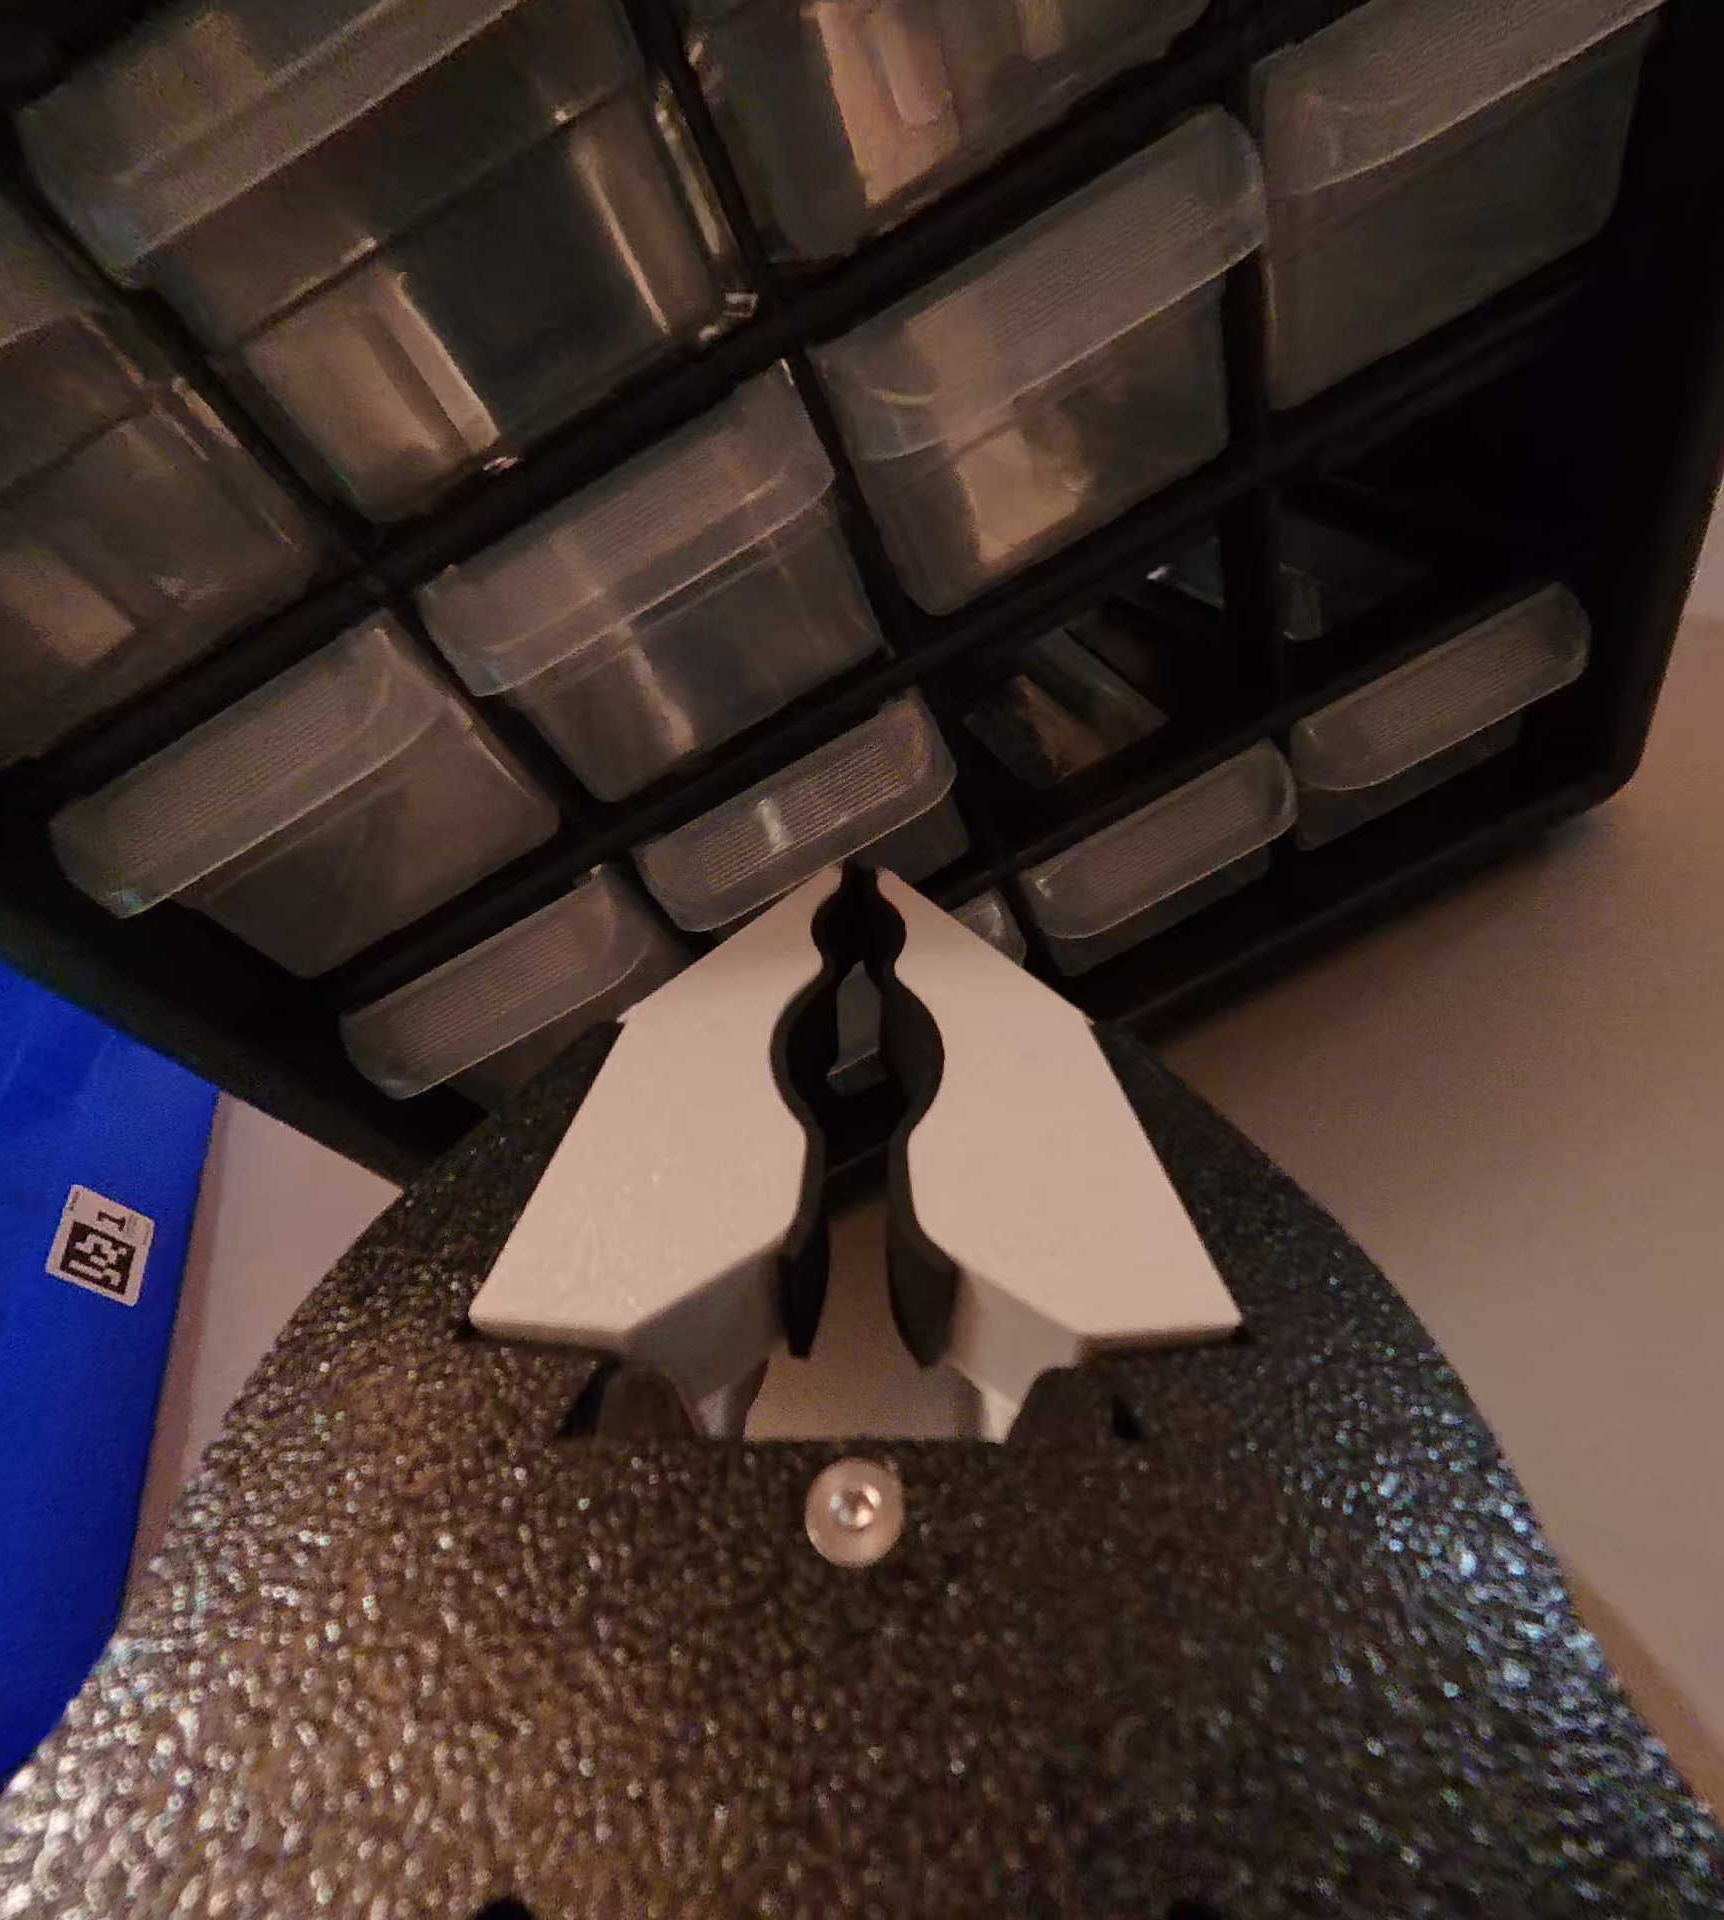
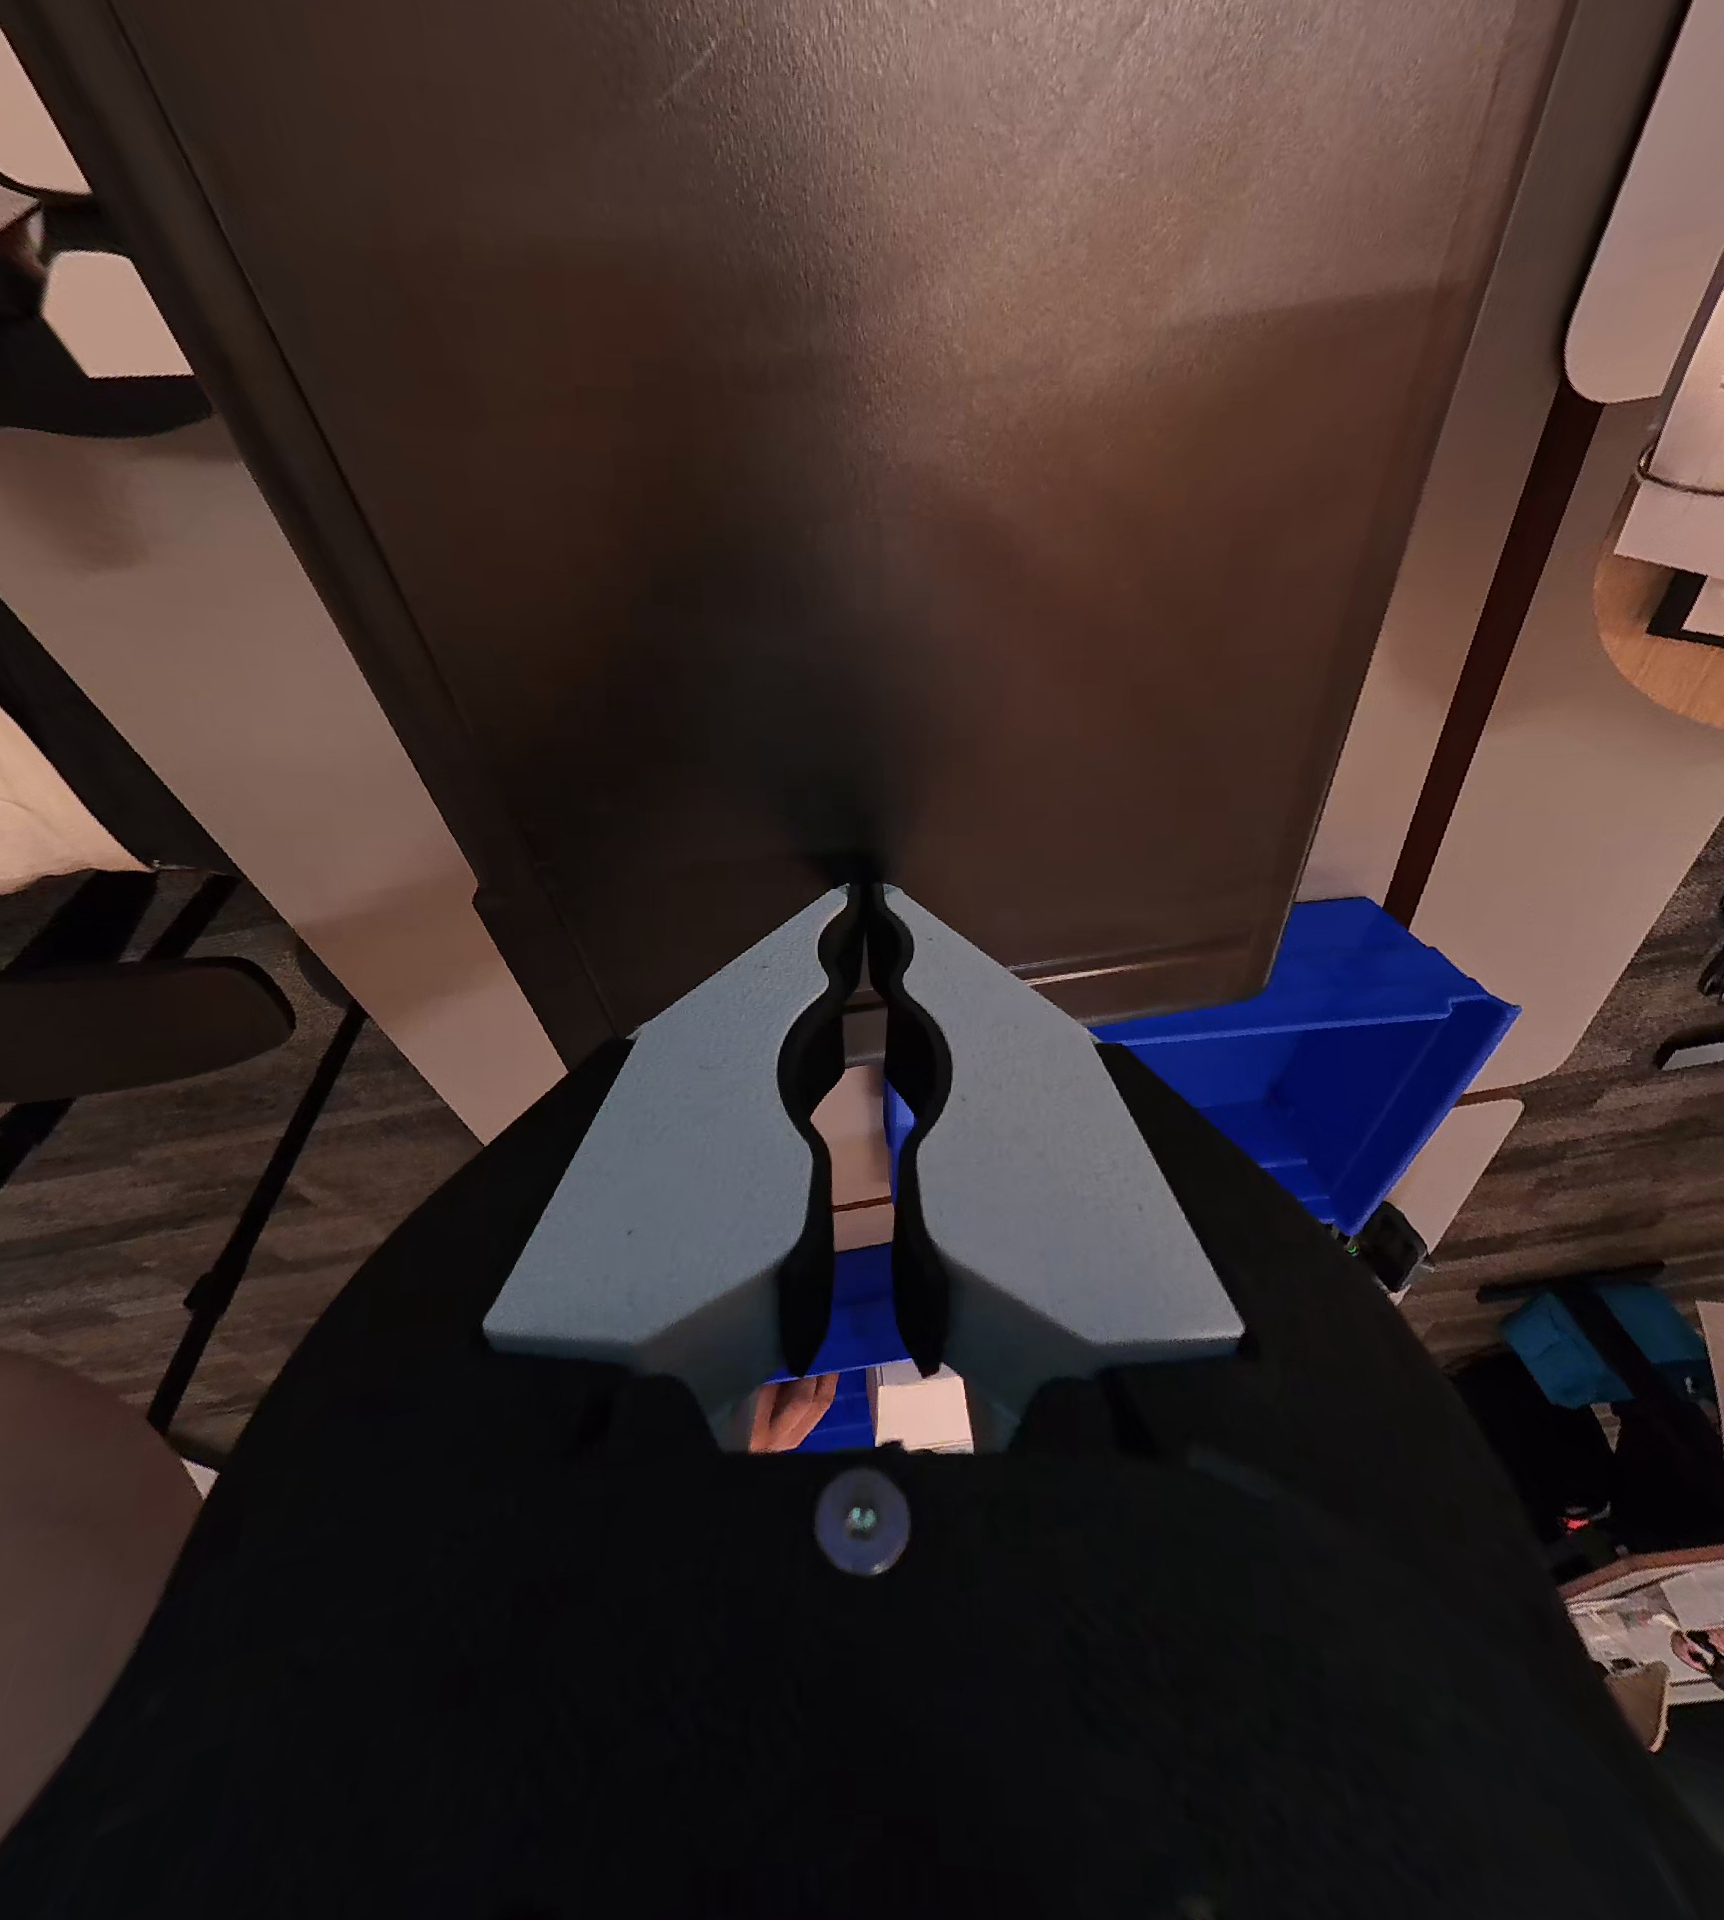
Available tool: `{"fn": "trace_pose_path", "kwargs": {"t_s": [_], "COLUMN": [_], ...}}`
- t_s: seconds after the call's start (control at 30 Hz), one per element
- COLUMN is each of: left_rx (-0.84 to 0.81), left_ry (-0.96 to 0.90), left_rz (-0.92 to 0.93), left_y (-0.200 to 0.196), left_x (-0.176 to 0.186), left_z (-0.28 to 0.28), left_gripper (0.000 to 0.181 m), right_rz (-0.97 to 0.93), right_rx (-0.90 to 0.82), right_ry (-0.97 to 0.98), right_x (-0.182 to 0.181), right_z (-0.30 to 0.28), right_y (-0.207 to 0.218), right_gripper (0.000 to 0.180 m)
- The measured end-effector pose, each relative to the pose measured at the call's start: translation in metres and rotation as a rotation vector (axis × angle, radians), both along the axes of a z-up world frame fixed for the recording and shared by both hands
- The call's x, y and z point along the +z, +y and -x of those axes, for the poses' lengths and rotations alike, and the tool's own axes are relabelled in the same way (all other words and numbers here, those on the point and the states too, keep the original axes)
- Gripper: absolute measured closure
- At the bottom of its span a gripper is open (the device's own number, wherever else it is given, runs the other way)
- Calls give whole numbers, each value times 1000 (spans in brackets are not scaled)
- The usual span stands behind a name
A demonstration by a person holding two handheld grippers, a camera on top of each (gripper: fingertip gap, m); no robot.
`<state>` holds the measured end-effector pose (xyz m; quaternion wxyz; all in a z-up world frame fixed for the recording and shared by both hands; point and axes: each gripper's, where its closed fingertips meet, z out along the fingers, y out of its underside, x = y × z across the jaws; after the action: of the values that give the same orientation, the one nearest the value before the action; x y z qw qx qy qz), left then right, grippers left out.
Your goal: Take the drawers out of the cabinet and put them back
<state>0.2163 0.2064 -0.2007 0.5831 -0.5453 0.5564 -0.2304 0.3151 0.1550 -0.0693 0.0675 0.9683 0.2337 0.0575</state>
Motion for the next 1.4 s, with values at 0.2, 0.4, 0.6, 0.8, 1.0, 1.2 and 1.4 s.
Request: {"fn": "trace_pose_path", "kwargs": {"t_s": [0.2, 0.4, 0.6, 0.8, 1.0, 1.2, 1.4], "left_rx": [-10, -229, -63, 218, 316, 360, 392], "left_ry": [-6, -47, -119, 314, 560, 649, 663], "left_rz": [1, 208, 345, 485, 854, 987, 1055], "left_y": [-2, -32, 90, 257, 321, 339, 346], "left_x": [1, 22, 109, 94, 26, -10, -28], "left_z": [2, 41, 117, 144, 120, 94, 77], "left_gripper": [181, 181, 181, 136, 123, 119, 129], "right_rz": [-4, -15, -42, 18, 58, 46, 46], "right_rx": [-5, 13, 3, 14, 20, 13, 6], "right_ry": [6, -17, 15, -14, -38, -9, 12], "right_x": [0, 0, 0, 0, 0, 0, 0], "right_z": [0, 0, 0, 0, 0, 0, 0], "right_y": [0, 0, 0, 0, 0, 0, 0], "right_gripper": [180, 180, 180, 180, 180, 180, 180]}}
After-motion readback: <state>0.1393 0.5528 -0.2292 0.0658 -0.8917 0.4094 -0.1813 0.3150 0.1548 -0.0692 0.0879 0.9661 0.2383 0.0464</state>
